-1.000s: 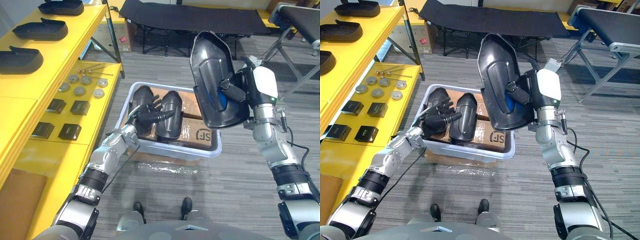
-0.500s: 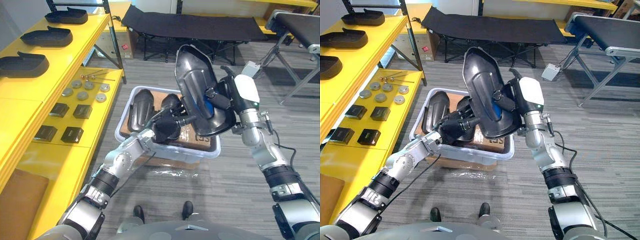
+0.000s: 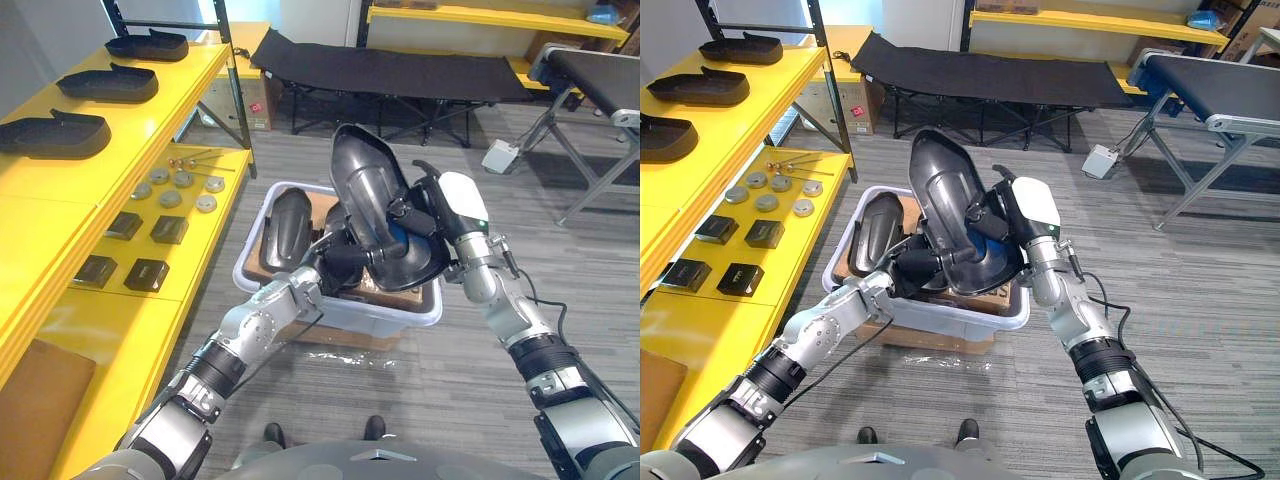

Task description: Walk over and take three plastic housings, then place them on the shelf

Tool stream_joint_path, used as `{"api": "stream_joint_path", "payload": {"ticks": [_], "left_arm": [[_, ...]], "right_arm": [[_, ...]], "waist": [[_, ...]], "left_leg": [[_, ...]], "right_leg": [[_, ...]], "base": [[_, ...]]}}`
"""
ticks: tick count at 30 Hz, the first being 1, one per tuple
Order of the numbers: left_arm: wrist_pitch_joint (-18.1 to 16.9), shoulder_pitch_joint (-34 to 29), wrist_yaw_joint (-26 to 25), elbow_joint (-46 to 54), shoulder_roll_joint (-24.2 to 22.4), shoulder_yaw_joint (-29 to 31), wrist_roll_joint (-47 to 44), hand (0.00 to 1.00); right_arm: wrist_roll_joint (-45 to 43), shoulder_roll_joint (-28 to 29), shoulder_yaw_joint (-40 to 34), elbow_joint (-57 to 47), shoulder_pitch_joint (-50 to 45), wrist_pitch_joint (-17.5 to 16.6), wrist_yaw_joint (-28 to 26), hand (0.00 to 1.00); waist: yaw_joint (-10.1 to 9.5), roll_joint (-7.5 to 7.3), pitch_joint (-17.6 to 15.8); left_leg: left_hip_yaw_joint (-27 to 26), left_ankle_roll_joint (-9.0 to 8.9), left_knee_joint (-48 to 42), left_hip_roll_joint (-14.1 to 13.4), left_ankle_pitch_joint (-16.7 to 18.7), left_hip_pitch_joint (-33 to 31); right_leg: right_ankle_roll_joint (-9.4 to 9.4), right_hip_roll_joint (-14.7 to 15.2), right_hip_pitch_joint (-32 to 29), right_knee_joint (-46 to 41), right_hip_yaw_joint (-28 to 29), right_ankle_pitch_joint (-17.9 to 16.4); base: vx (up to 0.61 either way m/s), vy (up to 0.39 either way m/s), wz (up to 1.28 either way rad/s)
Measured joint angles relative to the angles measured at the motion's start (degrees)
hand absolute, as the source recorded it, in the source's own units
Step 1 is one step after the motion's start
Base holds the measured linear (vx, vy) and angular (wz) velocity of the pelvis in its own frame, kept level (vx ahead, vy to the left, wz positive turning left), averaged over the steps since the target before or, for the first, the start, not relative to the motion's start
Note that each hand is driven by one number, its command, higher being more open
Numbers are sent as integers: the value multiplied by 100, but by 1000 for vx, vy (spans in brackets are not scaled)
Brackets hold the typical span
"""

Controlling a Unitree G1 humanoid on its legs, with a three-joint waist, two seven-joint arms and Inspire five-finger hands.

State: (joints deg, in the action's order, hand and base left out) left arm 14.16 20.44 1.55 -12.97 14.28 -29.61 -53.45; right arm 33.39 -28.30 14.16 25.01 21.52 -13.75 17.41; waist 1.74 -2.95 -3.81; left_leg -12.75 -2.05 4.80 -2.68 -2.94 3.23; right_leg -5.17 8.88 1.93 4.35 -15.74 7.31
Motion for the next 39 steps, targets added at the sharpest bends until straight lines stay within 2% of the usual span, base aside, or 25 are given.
{"api": "stream_joint_path", "payload": {"ticks": [1, 4, 8, 10, 14, 17, 22, 28, 29, 34, 36, 37, 39], "left_arm": [[0, -7, -116, -1, -4, -27, 25, 0], [-76, -25, -492, -2, -43, -26, 105, 0], [-216, -129, -652, -2, -122, -5, 109, 0], [-424, -309, -639, -18, -254, 86, -36, 0], [-580, -370, -548, -234, -323, 130, -291, 0], [-905, -497, -553, -384, -351, 111, -436, 0], [-1152, -537, -596, -401, -351, 53, -434, 0], [-1414, -548, -734, -401, -413, -53, -436, 0], [-1419, -560, -758, -401, -446, -53, -436, 0], [-1707, -783, -890, -402, -646, -48, -22, 0], [-2087, -769, -1140, -410, -781, 145, 359, 0], [-2296, -755, -1257, -410, -843, 311, 581, 0], [-2495, -731, -1396, -404, -925, 514, 976, 0]], "right_arm": [[-5, 11, 50, 0, -22, -47, -2, 0], [-8, 200, 109, -2, -36, -177, 26, 0], [-8, 233, 138, -2, -64, -177, 51, 0], [-9, 273, 176, -2, -72, -176, 66, 0], [-10, 374, 246, -103, -151, -204, 187, 0], [-4, 621, 299, -216, -325, -203, 329, 0], [-7, 763, 297, -217, -431, -191, 496, 0], [-50, 884, 236, -237, -543, -192, 707, 0], [-55, 910, 210, -244, -577, -193, 720, 100], [-247, 1149, 147, -294, -862, -236, 875, 100], [-335, 1251, 231, -327, -1158, -518, 871, 100], [-338, 1297, 279, -327, -1282, -587, 912, 100], [-341, 1340, 381, -335, -1385, -623, 943, 100]], "waist": [[-5, -1, 1], [-9, -9, 6], [-81, -19, 11], [-127, -32, 19], [-139, -44, 22], [-123, -104, 60], [-132, -197, 80], [-129, -222, 80], [-130, -225, 80], [-129, -260, 68], [-117, -316, 74], [-101, -344, 80], [-91, -368, 90]], "left_leg": [[8, 0, 0, -1, 0, 15], [20, -1, 1, -1, 1, 15], [47, 0, 1, 0, 0, 14], [49, 0, 2, -1, 0, 18], [48, 0, 8, 0, 0, 22], [35, -2, 9, -5, 1, 24], [25, -2, 18, -1, 2, 24], [16, -3, 26, -4, 2, 26], [16, -4, 26, -4, 3, 26], [-9, -11, 27, -8, 8, 37], [-13, -12, 26, -13, 8, 40], [-18, -13, 26, -15, 9, 43], [-18, -15, 26, -14, 12, 43]], "right_leg": [[0, -1, 21, 2, -7, 0], [0, -1, 25, 2, -16, 0], [0, -2, 36, 2, -42, -1], [0, -4, 39, 2, -45, -1], [0, -3, 38, 2, -40, -1], [3, -4, 31, 3, -17, -4], [3, 3, 27, 3, 2, -5], [3, 24, 23, 3, 5, -9], [3, 25, 23, 3, 7, -10], [5, 24, 20, 2, 20, -12], [5, 19, 20, 2, 22, -12], [6, 18, 21, 2, 26, -13], [7, 19, 21, 0, 26, -13]], "base": [[0, 0, 0], [-21, -4, 1], [-11, -2, 2], [0, 0, 0], [0, 0, 0], [0, 0, 0], [0, 0, 0], [0, 0, 0], [0, 0, 0], [0, 0, -2], [0, 0, 0], [0, 0, 0], [0, 0, 0]]}}
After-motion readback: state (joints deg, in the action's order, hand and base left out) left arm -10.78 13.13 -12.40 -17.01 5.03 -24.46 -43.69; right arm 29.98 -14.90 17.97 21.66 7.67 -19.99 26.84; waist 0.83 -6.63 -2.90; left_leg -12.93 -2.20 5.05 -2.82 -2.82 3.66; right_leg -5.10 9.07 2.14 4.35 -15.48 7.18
